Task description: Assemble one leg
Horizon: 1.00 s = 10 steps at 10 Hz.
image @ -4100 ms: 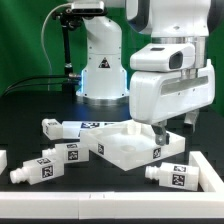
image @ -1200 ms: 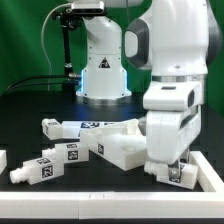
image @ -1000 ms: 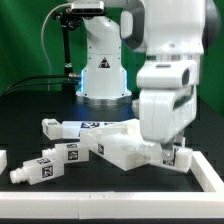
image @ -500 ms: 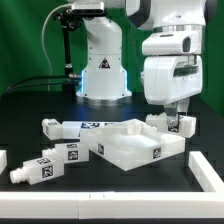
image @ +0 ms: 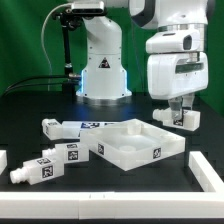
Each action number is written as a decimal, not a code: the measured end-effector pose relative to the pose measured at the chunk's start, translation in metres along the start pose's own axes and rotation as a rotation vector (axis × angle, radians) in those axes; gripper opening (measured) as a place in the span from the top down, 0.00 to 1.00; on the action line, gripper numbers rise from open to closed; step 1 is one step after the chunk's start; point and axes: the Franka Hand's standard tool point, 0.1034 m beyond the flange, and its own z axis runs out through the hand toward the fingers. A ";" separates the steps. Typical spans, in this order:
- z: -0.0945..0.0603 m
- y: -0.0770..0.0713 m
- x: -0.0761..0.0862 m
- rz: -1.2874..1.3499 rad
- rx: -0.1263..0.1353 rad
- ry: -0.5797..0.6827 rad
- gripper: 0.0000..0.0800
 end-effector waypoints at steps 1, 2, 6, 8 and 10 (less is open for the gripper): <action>0.004 -0.037 0.004 0.031 0.014 0.018 0.65; 0.005 -0.049 0.007 0.034 0.019 0.017 0.65; 0.008 -0.047 0.005 0.034 0.018 0.013 0.65; 0.032 -0.067 -0.009 0.074 0.050 -0.015 0.65; 0.052 -0.079 -0.013 0.065 0.060 0.021 0.65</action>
Offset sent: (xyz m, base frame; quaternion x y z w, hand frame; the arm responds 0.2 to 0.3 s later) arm 0.0000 0.0000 0.0000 0.0000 0.0000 0.0000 1.0000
